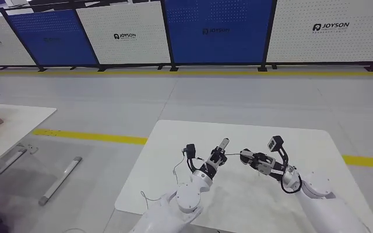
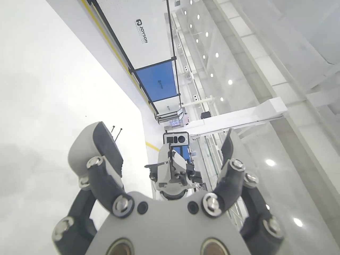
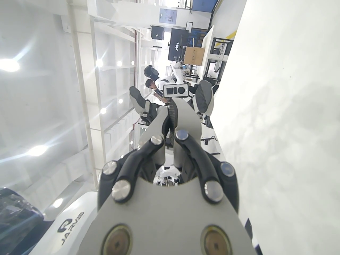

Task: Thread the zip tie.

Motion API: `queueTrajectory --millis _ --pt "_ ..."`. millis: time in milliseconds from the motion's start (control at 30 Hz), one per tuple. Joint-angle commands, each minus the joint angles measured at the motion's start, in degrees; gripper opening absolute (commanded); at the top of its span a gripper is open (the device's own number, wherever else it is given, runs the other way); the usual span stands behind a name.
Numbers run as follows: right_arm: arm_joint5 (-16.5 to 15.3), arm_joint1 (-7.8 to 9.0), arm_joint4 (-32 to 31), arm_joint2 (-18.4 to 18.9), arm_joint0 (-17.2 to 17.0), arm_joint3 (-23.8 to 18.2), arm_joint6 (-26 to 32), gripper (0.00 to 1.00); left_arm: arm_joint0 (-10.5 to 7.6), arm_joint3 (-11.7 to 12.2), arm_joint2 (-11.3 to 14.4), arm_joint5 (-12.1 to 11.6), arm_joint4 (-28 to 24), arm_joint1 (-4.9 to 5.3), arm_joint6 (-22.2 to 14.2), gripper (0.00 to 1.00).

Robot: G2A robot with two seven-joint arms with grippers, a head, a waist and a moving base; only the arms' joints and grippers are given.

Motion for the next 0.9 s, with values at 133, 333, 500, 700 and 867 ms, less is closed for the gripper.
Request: queueTrajectory --millis 133,333,500,700,867 --pt "-0.01 0.0 0.01 -0.02 0.02 0.02 0.01 0.0 0.05 -0.04 0.0 -0.05 -0.06 0.01 -0.25 1.0" --pt "-0.01 0.0 0.01 -0.02 0.02 0.02 0.01 0.0 1.23 -0.04 -0.69 -2.17 2.05 0.31 -4.21 1.0" --pt "-0.01 0.0 0.01 -0.02 0.02 0.02 0.01 0.0 1.85 -0.58 -1.67 -1.53 1.72 0.42 -6.58 0.61" --pt "-0.01 0.0 0.01 -0.02 0.02 0.02 0.01 0.0 1.86 -0.36 -1.89 -0.52 2.12 0.22 -7.08 0.21" --pt "-0.01 0.0 0.01 -0.02 0.02 0.02 0.01 0.0 1.74 -0.02 -1.76 -0.03 2.59 -0.02 -7.22 0.04"
